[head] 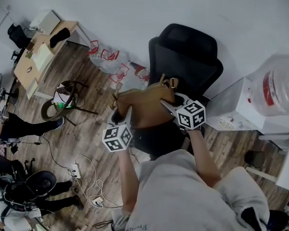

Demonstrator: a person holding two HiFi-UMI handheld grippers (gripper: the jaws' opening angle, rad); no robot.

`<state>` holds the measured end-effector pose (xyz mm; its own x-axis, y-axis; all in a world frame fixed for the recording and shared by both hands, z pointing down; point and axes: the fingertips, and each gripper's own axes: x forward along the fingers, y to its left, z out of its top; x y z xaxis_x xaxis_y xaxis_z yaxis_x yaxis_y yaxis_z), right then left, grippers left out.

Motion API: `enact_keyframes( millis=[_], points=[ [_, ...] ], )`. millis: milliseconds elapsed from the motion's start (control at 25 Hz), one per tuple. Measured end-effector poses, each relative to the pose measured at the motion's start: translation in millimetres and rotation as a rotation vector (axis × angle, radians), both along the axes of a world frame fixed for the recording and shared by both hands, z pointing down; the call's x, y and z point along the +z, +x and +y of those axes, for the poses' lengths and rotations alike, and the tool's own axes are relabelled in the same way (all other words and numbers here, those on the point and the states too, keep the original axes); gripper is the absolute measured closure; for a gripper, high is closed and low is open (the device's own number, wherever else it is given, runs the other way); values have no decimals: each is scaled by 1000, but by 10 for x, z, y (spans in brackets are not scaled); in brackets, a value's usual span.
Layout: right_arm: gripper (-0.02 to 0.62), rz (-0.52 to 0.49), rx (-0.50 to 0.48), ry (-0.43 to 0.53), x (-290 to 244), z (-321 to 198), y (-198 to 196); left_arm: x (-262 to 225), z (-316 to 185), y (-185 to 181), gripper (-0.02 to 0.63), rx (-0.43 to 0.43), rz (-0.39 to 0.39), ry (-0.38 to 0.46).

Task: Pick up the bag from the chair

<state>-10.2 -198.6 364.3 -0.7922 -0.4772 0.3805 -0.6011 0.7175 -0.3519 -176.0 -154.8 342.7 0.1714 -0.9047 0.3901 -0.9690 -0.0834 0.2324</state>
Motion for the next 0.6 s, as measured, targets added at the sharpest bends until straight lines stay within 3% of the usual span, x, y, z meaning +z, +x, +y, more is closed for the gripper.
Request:
enact_keyframes(
  millis=[600],
  points=[
    [417, 31, -5, -1, 109, 95, 44, 93, 73, 48, 408, 13, -9, -22]
  ],
)
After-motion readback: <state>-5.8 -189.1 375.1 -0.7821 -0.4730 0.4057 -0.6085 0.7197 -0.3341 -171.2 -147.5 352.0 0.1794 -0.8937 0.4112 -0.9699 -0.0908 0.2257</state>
